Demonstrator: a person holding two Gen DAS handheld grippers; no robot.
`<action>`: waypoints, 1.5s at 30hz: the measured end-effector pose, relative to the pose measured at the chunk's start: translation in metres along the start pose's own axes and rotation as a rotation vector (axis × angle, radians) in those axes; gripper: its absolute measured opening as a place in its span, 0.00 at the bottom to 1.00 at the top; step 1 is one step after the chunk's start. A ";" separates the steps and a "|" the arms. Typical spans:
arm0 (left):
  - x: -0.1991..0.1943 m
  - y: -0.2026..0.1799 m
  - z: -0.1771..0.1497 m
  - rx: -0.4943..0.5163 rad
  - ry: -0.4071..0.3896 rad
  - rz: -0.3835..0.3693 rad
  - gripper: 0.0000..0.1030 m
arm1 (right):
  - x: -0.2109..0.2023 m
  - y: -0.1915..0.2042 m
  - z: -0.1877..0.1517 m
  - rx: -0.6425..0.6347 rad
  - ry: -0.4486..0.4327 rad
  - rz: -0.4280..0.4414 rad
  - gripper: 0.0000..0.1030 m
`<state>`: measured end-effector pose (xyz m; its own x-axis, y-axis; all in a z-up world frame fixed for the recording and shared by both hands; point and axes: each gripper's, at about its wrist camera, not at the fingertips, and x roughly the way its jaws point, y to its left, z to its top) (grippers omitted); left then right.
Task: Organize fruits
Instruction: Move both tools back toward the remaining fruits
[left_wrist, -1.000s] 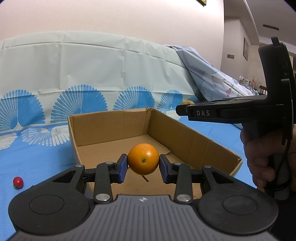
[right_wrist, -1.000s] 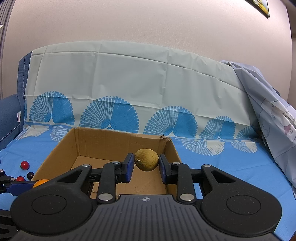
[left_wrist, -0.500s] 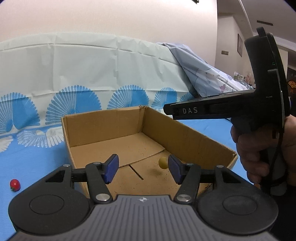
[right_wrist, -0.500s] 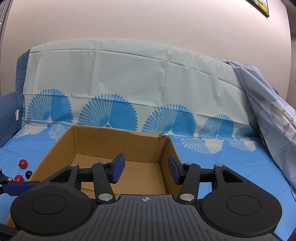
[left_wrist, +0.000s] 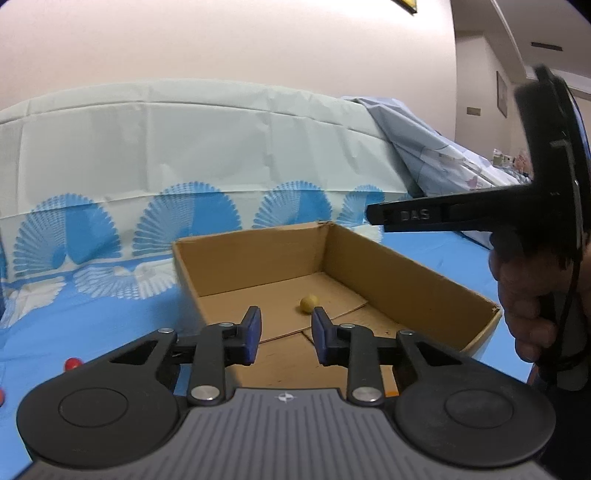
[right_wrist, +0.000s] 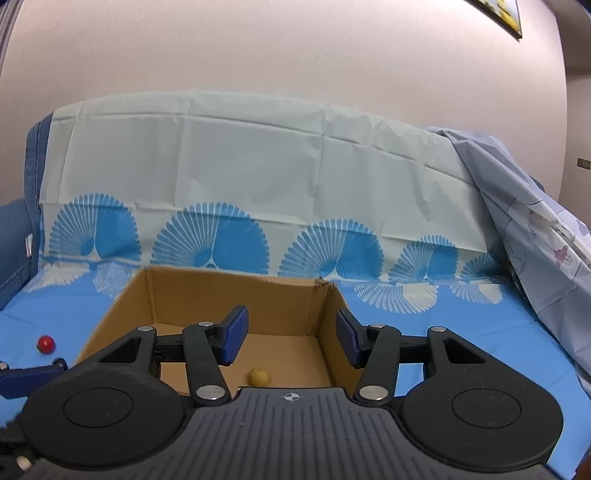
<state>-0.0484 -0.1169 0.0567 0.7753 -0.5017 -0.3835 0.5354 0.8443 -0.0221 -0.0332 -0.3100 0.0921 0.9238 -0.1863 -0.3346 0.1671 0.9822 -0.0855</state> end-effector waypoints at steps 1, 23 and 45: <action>-0.004 0.006 0.003 -0.001 0.005 0.003 0.24 | -0.003 0.001 0.001 0.008 -0.008 0.000 0.52; -0.090 0.182 0.029 -0.186 0.050 0.339 0.25 | -0.040 0.087 0.005 -0.003 -0.070 0.236 0.29; -0.046 0.246 -0.051 -0.370 0.289 0.489 0.41 | -0.006 0.222 -0.026 -0.215 0.157 0.483 0.37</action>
<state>0.0311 0.1233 0.0221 0.7507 -0.0182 -0.6604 -0.0442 0.9960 -0.0777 -0.0111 -0.0909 0.0505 0.8127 0.2671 -0.5178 -0.3523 0.9331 -0.0717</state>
